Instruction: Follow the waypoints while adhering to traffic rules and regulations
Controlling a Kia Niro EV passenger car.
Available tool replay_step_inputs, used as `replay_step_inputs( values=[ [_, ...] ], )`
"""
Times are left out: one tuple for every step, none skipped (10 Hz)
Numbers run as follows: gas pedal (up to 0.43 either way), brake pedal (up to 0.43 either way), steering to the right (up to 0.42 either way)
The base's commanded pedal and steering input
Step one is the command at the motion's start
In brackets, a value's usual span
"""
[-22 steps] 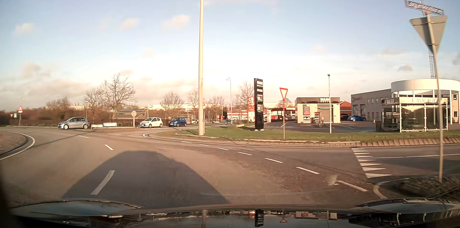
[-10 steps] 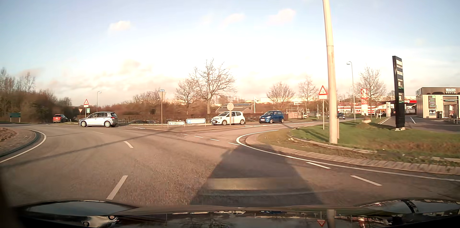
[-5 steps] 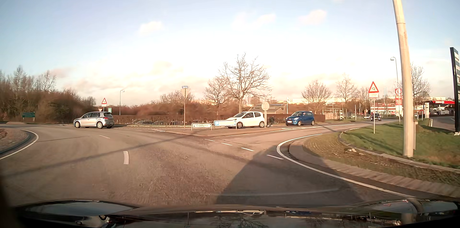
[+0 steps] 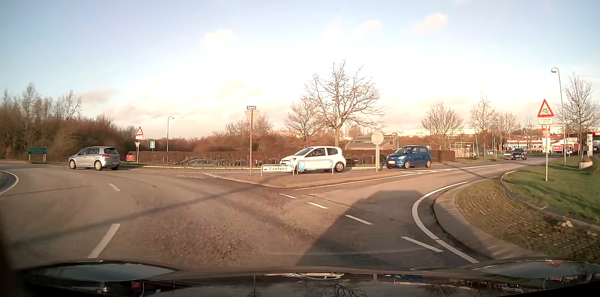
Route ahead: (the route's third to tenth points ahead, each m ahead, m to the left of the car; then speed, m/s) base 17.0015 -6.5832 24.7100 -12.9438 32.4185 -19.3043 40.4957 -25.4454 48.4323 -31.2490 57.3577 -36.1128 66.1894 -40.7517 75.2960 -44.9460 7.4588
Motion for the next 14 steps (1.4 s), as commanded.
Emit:
replay_step_inputs(
  values=[
    [0.11,0.0,0.0],
    [0.11,0.0,0.027],
    [0.11,0.0,0.067],
    [0.11,0.0,0.097],
    [0.118,0.0,0.136],
    [0.118,0.0,0.166],
    [0.118,0.0,0.186],
    [0.138,0.0,0.194],
    [0.157,0.0,0.202],
    [0.157,0.0,0.21],
    [0.169,0.0,0.214],
    [0.169,0.0,0.223],
    [0.189,0.0,0.227],
    [0.189,0.0,0.232]
  ],
)
